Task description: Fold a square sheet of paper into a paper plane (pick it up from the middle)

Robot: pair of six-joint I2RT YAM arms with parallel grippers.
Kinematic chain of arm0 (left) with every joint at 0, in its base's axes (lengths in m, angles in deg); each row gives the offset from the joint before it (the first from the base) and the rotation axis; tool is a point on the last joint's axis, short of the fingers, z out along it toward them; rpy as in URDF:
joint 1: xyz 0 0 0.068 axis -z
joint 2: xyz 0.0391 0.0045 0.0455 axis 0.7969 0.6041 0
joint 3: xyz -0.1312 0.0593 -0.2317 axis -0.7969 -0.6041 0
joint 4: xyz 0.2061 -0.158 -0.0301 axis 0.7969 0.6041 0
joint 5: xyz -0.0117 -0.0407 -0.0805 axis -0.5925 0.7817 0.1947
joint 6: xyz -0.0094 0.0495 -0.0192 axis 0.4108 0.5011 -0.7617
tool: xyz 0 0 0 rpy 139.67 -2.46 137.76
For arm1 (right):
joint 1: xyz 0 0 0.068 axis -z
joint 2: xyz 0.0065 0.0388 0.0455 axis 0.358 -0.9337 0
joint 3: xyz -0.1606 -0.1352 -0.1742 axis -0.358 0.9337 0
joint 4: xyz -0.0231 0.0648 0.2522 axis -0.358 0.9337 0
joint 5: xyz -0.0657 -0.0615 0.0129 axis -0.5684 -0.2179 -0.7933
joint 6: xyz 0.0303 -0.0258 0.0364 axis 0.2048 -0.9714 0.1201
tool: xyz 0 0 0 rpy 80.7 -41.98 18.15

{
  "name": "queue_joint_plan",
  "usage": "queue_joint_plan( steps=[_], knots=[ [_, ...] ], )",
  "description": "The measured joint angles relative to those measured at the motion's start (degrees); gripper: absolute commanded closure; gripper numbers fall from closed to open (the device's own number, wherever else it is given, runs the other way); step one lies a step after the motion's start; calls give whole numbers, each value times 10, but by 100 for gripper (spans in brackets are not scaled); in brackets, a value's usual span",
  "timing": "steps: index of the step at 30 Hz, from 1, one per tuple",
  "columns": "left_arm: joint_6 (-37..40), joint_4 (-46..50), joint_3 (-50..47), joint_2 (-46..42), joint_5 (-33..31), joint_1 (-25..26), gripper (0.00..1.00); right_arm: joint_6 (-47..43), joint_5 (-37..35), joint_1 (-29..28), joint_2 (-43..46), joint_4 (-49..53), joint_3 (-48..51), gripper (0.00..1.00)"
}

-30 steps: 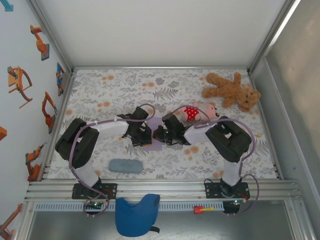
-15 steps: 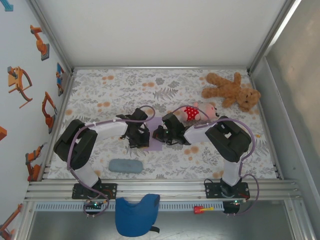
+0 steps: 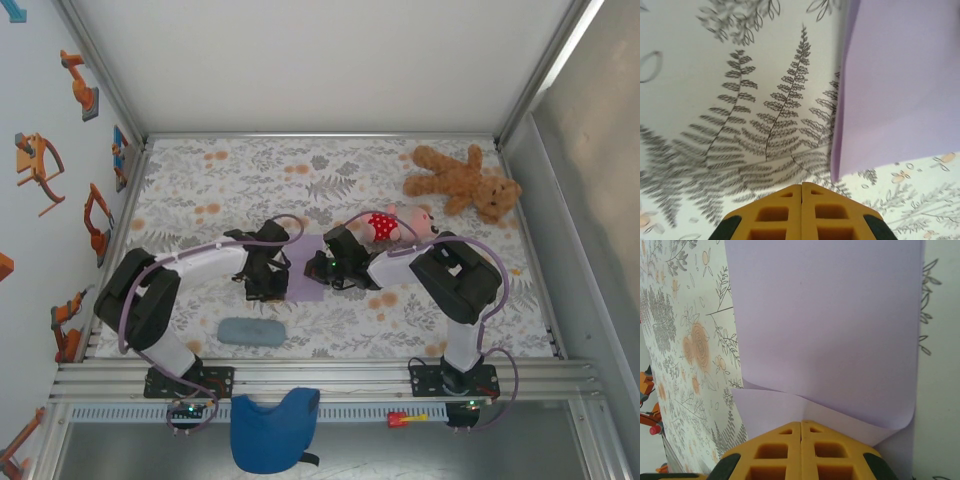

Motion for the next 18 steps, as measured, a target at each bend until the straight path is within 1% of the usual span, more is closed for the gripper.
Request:
queue_joint_plan(
  steps=[3,6,13,18],
  knots=[
    [-9,-15,0,-48,-5,0,99,0,0,0,0,0,0,100],
    [-27,-57,-4,-66,1,0,99,0,2,0,0,0,0,100],
    [-60,-134,-16,-6,17,-11,100,0,7,2,0,-3,0,100],
    [-77,-164,-33,21,31,-19,100,-3,10,3,0,-3,0,100]
  ],
)
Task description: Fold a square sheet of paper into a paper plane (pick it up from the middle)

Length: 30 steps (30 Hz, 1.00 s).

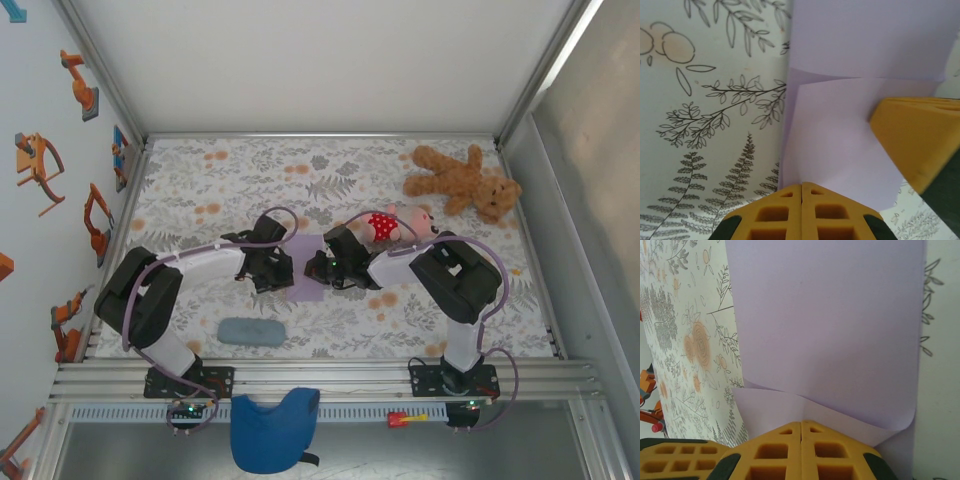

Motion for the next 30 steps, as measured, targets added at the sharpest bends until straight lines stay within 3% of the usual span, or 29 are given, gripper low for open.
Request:
queue_joint_plan(
  steps=[13,30],
  knots=[
    [-13,-14,-15,4,4,-3,100,-94,-13,3,31,105,-40,100],
    [-15,-15,-16,4,6,-3,100,-91,7,-30,3,84,-47,100]
  ],
)
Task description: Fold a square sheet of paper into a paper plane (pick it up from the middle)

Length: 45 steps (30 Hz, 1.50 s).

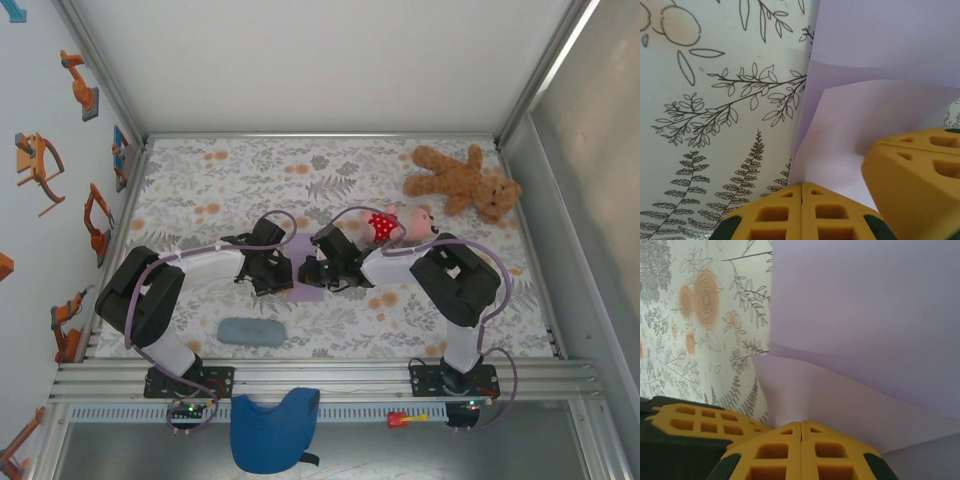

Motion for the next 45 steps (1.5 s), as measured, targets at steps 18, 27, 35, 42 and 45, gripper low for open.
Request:
queue_joint_plan(
  steps=[18,27,35,42,45],
  knots=[
    [-15,-31,-17,-5,11,0,100,1,-6,87,6,-17,23,100],
    [-13,-8,-7,-6,10,1,100,-21,-41,116,18,21,14,100],
    [-1,26,41,-35,-5,3,75,-20,-53,120,95,60,17,84],
    [0,-15,54,-41,-3,-21,72,29,-45,91,137,40,66,59],
    [-1,-35,54,-21,6,-33,72,50,-43,80,129,31,82,60]
  ],
)
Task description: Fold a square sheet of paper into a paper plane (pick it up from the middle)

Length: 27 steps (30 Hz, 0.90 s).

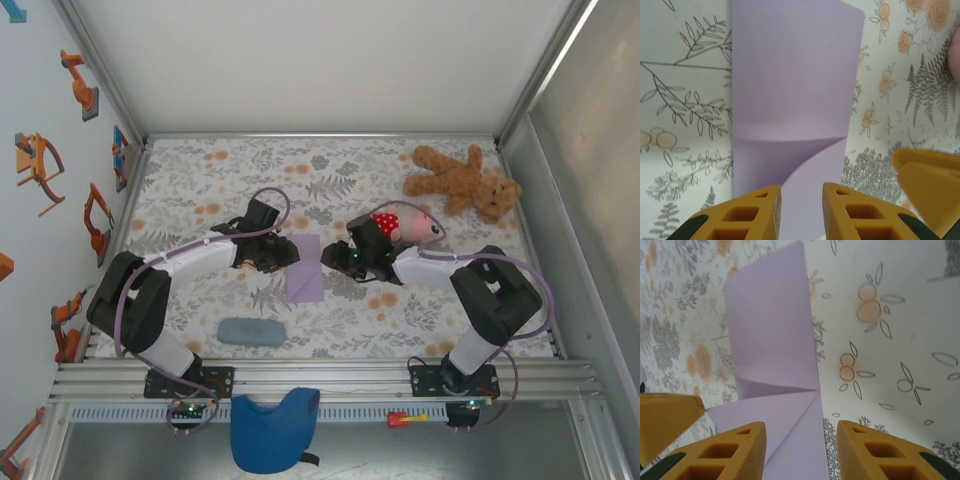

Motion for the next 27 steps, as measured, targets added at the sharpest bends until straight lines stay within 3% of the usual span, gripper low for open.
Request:
queue_joint_plan(
  steps=[7,27],
  knots=[
    [-1,-32,-12,36,13,-12,73,47,15,-30,-35,-50,3,69],
    [-12,-70,-39,56,13,-20,76,113,24,-45,-80,-102,3,73]
  ],
)
